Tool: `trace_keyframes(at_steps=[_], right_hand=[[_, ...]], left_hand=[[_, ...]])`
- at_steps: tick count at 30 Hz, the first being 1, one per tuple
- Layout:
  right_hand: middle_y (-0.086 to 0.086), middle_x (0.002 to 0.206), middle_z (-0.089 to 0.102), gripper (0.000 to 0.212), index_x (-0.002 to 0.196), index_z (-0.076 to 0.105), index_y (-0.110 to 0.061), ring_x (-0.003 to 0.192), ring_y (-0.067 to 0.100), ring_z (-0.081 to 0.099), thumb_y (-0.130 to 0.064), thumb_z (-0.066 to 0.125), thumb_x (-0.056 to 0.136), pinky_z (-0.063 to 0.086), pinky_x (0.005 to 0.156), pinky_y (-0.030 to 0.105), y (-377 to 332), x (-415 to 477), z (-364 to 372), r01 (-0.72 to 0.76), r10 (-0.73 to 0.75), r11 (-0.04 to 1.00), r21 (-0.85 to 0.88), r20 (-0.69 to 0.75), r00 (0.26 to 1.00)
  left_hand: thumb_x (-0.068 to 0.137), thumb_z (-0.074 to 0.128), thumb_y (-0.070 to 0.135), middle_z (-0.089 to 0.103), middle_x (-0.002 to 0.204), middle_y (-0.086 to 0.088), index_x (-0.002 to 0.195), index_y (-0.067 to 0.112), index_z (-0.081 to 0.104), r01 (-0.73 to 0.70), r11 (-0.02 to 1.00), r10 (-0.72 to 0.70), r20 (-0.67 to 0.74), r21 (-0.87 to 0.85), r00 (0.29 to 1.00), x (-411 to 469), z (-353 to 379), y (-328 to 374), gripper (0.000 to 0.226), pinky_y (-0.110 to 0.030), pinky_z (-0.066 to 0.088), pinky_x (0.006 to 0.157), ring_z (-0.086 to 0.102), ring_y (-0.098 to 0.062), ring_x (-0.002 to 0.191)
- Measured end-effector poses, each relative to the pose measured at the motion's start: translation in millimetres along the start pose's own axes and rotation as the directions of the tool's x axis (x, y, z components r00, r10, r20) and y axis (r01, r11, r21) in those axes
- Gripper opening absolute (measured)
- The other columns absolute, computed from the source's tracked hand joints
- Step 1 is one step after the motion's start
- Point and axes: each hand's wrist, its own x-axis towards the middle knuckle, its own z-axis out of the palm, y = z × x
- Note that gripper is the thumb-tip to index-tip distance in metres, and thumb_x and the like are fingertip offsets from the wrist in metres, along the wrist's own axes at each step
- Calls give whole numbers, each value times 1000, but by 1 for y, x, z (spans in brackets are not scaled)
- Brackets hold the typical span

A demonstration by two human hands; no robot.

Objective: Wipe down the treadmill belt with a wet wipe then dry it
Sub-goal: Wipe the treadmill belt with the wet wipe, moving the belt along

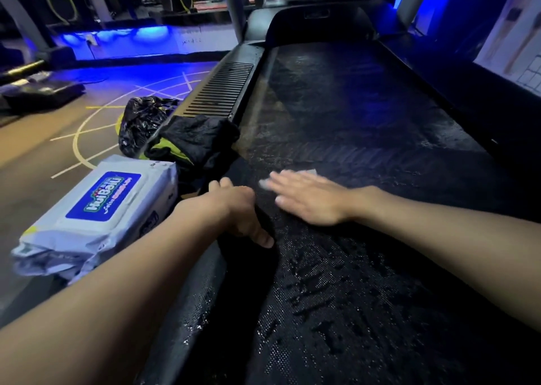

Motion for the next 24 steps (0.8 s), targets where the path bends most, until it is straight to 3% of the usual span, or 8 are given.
trace_keyframes(at_steps=[3, 7, 9, 11, 15, 18, 21, 24], right_hand=[[-2, 168, -4, 59, 160, 1, -31, 153, 15, -6, -52, 12, 105, -5, 123, 40, 11, 14, -7, -207, 206, 978, -5, -42, 978], [-6, 167, 0, 56, 159, 5, -32, 153, 12, -3, -47, 15, 107, -4, 124, 39, -20, 24, 5, 38, -38, 999, -6, -1, 999], [-4, 168, 0, 55, 159, 5, -32, 153, 14, -3, -46, 12, 107, -5, 123, 38, -8, 34, -4, -61, 61, 998, 25, -21, 998], [-2, 168, -2, 58, 160, 3, -30, 154, 15, -4, -50, 10, 106, -4, 123, 40, -10, 44, -8, -173, 173, 985, 6, -49, 984], [-1, 168, 1, 55, 160, 7, -26, 154, 15, -1, -42, 15, 108, -2, 124, 40, -40, 53, 4, 61, -61, 998, -29, 1, 998], [-1, 168, 1, 55, 160, 7, -26, 154, 15, -1, -43, 13, 108, -2, 123, 39, -23, 70, -9, -151, 151, 989, 9, -64, 986], [3, 168, -2, 58, 160, 6, -20, 154, 18, -4, -43, 16, 108, -4, 123, 38, -50, 80, -6, -109, 109, 994, -28, -18, 994], [4, 168, -1, 57, 160, 9, -16, 154, 17, -4, -39, 19, 108, -4, 123, 36, -60, 84, -3, 28, -28, 1000, -10, 30, 999]], left_hand=[[67, 70, 72, 35, 142, -22, 141, 9, 39, -59, 997, 58, 21, 45, 998, -5, -1, -2, 102, -37, 38, 104, 39, -39, 130], [82, 68, 55, 51, 138, -12, 137, 10, 49, -215, 974, 208, 92, 68, 974, -13, -4, -3, 74, -24, 35, 99, 48, -27, 128], [83, 67, 55, 55, 136, -13, 136, 6, 51, -245, 962, 233, 105, 123, 967, -15, -4, -4, 74, -25, 38, 98, 52, -27, 125], [86, 62, 56, 48, 142, -16, 142, 0, 42, -238, 961, 224, 114, 139, 968, -14, 0, -6, 81, -27, 36, 101, 49, -29, 129], [91, 59, 48, 34, 151, -23, 147, -4, 30, -277, 950, 251, 171, 145, 953, -17, 2, -8, 82, -25, 26, 105, 38, -31, 137], [95, 56, 41, 30, 153, -25, 147, -5, 28, -262, 957, 237, 178, 128, 955, -18, 2, -12, 75, -23, 26, 102, 37, -30, 138], [98, 55, 23, 46, 142, -25, 140, -5, 42, -288, 951, 258, 226, 111, 939, -17, 1, -13, 52, -27, 44, 79, 53, -25, 118], [95, 58, 14, 63, 115, -13, 125, 5, 58, -379, 918, 344, 247, 113, 906, -18, -5, -12, 32, -14, 36, 55, 50, -16, 91]])
